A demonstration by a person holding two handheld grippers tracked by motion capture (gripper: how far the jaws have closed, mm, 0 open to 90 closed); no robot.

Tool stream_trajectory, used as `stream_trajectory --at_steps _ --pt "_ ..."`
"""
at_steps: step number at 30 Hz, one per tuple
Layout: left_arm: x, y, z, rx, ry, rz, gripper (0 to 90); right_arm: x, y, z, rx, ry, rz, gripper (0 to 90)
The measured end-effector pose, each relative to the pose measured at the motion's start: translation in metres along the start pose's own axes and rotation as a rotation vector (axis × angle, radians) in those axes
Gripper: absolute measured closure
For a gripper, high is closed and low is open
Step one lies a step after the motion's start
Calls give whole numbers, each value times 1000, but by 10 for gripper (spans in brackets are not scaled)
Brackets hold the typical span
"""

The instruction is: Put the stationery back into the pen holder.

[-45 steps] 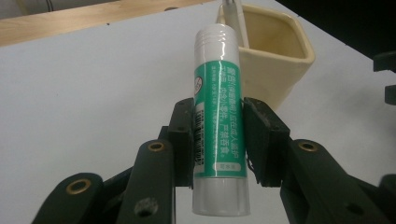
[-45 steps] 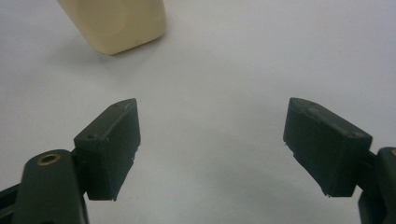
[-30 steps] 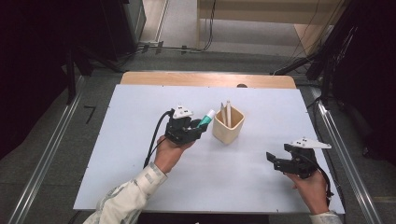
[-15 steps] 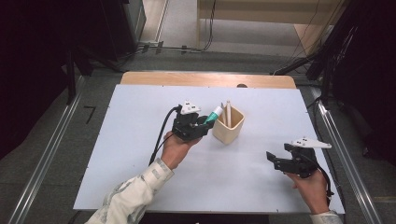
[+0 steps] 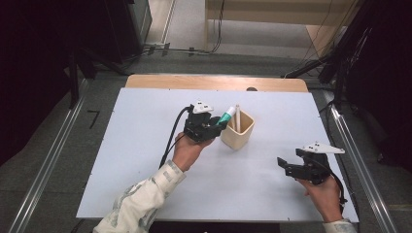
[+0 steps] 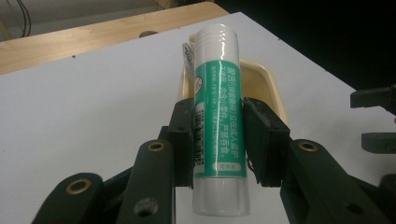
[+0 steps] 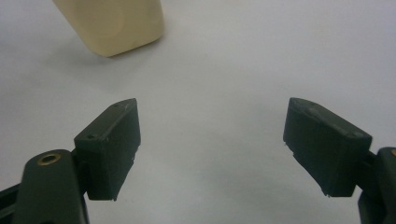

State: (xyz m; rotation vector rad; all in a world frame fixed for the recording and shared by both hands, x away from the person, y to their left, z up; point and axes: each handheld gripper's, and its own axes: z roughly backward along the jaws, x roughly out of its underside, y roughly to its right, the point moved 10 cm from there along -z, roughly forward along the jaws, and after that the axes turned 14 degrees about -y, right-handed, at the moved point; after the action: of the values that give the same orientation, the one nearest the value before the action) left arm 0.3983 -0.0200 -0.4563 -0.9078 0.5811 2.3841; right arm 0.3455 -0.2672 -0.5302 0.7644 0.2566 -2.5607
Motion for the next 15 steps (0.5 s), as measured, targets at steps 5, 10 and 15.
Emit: stream_trajectory --at_steps 5,10,15 --pt "-6 3 -4 -2 3 -1 665 -1 0 1 -2 5 -2 174" --pt "-13 5 -7 2 8 -2 665 -1 0 1 -3 4 -1 173" --pt "-17 6 -10 1 5 -5 665 -1 1 1 -3 8 -1 173"
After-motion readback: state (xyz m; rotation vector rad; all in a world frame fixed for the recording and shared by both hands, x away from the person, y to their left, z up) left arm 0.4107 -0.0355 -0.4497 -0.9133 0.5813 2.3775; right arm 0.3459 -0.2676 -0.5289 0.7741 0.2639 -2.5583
